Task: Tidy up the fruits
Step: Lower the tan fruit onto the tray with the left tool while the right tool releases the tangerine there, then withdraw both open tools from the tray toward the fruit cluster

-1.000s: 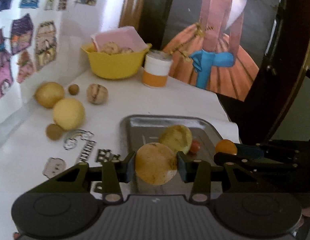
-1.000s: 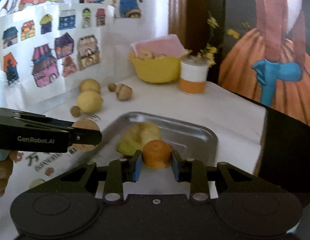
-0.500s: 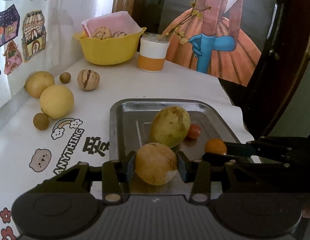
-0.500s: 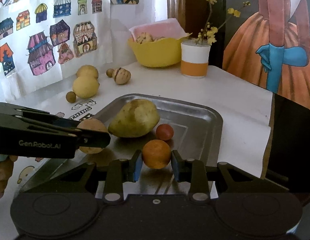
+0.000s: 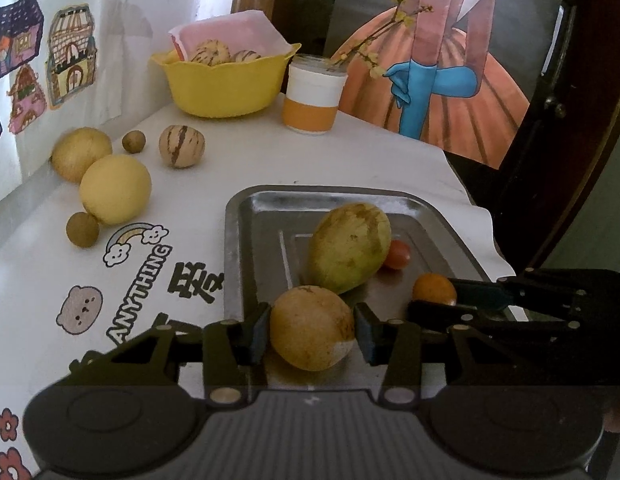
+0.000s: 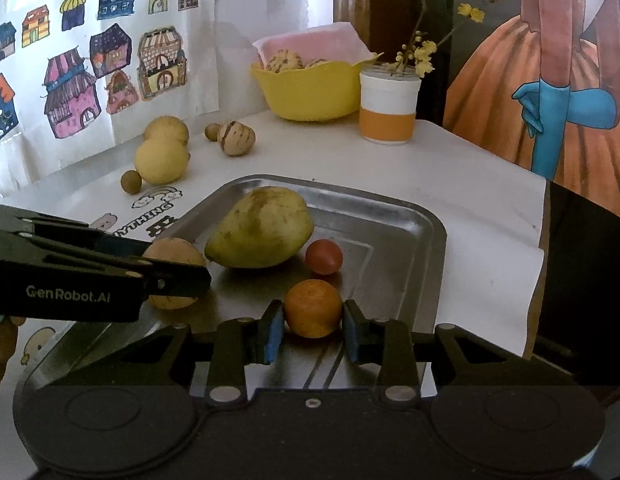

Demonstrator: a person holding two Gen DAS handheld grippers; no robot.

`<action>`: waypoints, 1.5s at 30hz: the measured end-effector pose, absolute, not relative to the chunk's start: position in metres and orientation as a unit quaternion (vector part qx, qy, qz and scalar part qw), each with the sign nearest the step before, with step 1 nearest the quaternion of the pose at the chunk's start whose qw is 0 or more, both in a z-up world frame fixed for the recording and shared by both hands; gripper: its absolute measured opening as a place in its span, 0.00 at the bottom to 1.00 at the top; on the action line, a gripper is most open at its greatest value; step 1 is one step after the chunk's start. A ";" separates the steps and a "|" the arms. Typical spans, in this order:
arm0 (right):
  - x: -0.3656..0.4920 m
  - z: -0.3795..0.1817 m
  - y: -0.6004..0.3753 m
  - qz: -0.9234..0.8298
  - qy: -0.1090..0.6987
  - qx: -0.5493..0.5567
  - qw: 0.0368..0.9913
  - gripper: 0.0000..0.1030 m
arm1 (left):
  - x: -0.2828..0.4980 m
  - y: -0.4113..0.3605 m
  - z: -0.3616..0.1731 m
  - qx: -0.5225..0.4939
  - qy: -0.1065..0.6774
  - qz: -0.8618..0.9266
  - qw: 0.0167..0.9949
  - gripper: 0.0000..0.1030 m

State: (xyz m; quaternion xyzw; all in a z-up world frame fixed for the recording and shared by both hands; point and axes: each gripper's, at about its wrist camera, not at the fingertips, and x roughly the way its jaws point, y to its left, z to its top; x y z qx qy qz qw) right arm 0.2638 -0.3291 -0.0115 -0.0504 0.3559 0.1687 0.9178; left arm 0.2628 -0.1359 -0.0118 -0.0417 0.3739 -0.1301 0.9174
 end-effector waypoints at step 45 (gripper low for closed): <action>0.035 0.031 -0.257 0.189 0.352 -0.013 0.917 0.99 | 0.056 0.018 0.021 -0.045 0.342 -0.050 0.937 1.00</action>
